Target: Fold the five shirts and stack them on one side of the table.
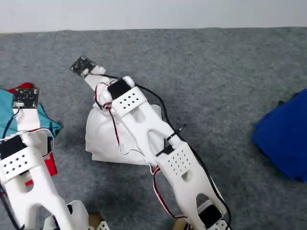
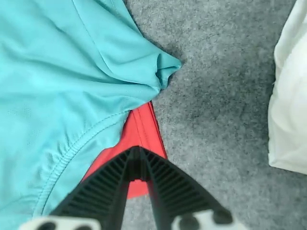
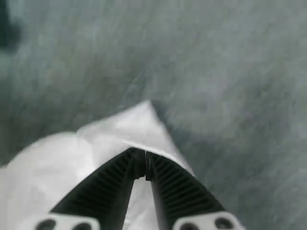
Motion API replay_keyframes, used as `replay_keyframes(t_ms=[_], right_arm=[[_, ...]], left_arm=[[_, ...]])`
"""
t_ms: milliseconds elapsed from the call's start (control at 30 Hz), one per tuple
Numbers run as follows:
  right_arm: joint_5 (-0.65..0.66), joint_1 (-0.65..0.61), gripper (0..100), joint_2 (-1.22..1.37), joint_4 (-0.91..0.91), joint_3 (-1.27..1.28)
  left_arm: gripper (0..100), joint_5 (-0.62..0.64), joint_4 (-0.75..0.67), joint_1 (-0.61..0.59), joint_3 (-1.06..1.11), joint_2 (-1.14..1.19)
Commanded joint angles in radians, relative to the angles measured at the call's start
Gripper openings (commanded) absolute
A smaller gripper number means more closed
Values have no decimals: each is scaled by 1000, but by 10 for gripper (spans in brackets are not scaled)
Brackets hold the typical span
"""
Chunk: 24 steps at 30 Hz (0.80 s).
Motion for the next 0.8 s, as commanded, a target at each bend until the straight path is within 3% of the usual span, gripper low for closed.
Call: replay_keyframes(t_ms=[0,167,367,767], right_arm=[[11,30,9,33,-38,-181],[11,33,9,102,-16,-344],[9,2,10,111,191,-526],[5,-70,10,174,466,-543]], left_arm=[[3,8,-14,-5,-7,-23],[3,8,-15,-5,16,-29],[3,8,-15,-5,61,-31],[3,8,5,-6,61,-31]])
